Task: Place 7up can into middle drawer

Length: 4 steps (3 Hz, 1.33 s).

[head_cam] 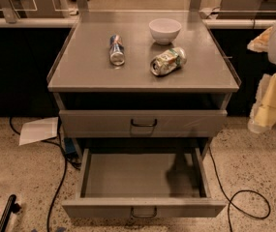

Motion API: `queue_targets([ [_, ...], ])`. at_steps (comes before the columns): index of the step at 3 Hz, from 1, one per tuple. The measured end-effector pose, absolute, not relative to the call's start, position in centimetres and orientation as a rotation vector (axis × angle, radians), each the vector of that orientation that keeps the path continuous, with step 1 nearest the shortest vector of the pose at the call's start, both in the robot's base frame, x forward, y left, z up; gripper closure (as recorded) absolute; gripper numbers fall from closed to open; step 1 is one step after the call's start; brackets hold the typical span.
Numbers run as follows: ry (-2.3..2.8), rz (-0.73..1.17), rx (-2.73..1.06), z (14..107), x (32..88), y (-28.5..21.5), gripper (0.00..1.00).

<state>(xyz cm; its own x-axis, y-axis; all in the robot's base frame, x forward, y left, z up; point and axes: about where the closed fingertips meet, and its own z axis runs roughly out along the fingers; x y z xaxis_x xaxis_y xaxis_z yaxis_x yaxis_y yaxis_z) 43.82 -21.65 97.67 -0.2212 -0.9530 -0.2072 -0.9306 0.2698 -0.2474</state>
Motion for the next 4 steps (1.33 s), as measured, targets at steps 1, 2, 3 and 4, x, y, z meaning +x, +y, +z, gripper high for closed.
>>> queue_targets([
  [1,2.230,-0.100,-1.724,97.7,43.8,-21.7,0.00],
  [2,2.165,-0.072,-1.719,97.0,44.4,-22.3,0.00],
  [3,2.037,0.034,-1.809,95.5,47.3,-23.3,0.00],
  [4,1.865,0.105,-1.882,95.1,51.7,-24.7,0.00],
])
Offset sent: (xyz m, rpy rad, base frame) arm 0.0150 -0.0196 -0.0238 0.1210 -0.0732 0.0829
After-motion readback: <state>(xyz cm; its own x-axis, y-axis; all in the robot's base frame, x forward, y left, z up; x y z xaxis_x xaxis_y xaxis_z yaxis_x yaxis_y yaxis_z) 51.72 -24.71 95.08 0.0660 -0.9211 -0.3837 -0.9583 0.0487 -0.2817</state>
